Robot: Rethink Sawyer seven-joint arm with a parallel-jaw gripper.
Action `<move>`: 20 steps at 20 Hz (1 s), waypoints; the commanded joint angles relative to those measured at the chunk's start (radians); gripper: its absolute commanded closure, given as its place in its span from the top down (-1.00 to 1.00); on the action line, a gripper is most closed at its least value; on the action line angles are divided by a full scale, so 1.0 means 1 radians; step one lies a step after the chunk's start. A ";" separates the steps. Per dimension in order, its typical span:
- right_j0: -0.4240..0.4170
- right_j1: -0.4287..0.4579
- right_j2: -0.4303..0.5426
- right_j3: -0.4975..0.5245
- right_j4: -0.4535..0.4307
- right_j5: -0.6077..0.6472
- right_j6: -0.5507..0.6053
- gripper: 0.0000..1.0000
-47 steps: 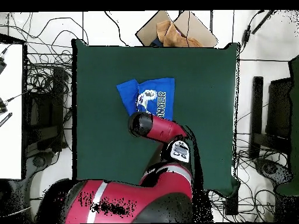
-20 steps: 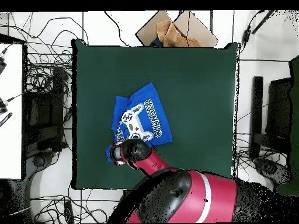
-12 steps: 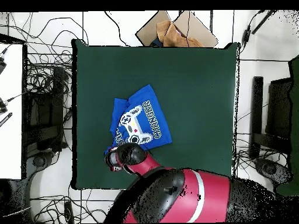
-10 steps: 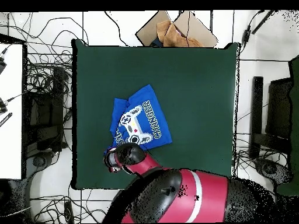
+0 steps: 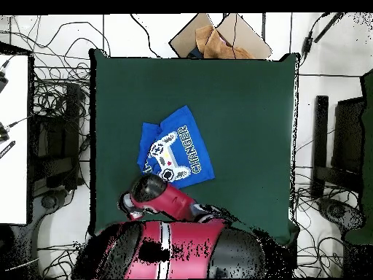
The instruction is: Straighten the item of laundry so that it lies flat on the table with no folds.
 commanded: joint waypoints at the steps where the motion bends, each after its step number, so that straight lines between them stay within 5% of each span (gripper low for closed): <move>1: 0.113 -0.017 -0.247 -0.372 -0.086 0.158 0.208 -1.00; 5: 0.163 -0.004 -0.332 -0.486 -0.140 0.191 0.231 -1.00; 9: 0.306 0.079 -0.546 -0.618 -0.182 0.088 0.352 -1.00; 20: 0.202 0.064 -0.488 -0.665 -0.120 0.076 0.226 -1.00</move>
